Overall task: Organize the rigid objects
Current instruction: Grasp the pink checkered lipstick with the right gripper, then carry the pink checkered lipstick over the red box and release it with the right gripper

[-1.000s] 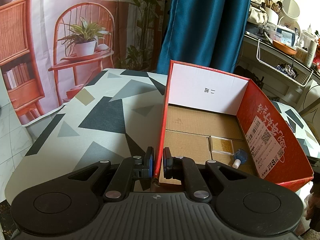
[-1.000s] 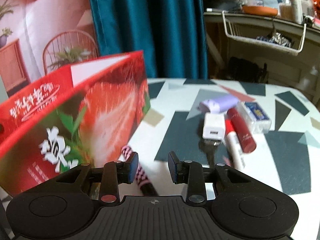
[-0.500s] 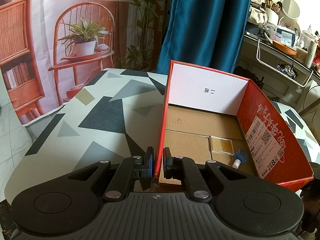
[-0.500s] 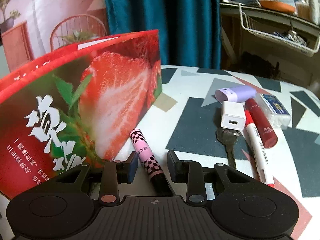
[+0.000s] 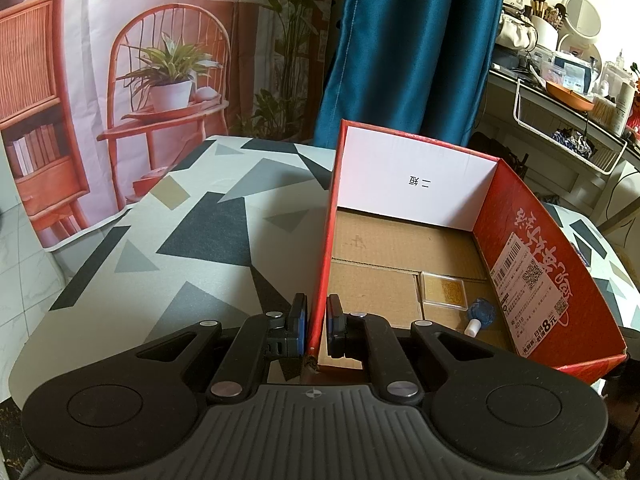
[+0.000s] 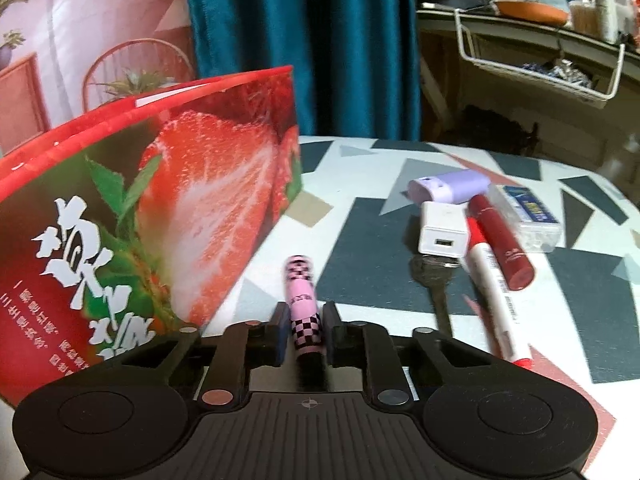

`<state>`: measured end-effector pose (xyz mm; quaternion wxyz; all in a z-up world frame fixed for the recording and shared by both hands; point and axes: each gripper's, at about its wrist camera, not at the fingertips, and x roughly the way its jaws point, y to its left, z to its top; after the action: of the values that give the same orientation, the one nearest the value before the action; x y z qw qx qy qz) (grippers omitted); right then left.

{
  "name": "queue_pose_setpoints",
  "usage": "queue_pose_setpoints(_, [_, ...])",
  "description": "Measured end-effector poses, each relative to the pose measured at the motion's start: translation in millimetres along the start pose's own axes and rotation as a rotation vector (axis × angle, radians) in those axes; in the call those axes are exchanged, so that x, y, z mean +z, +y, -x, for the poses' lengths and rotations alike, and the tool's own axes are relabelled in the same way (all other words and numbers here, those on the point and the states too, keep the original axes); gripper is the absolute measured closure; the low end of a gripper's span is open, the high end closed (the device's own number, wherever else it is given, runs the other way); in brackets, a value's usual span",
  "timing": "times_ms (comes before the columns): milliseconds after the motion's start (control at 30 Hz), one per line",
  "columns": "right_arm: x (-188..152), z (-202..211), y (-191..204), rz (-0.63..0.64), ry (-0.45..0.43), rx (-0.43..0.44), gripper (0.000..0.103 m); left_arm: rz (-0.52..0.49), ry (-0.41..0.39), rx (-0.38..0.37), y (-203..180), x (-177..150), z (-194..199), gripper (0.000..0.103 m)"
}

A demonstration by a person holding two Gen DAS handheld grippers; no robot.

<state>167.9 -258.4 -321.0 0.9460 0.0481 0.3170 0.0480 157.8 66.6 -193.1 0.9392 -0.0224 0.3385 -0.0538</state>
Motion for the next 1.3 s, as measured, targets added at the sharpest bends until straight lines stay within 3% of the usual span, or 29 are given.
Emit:
queue_pose_setpoints(967, [-0.2,1.8,-6.7,-0.071,-0.013,-0.005,0.088,0.001,0.0,-0.001,0.4,-0.2,-0.1,0.092])
queue_pose_setpoints(1133, [11.2,17.3,-13.1,-0.099,-0.077,-0.005,0.088,0.0,0.001,0.0,0.1,0.0,-0.1,0.092])
queue_pose_setpoints(1300, [47.2,43.8,-15.7,-0.13,-0.196,0.028,0.088,0.005,0.003,-0.002,0.6,0.6,0.3,0.092])
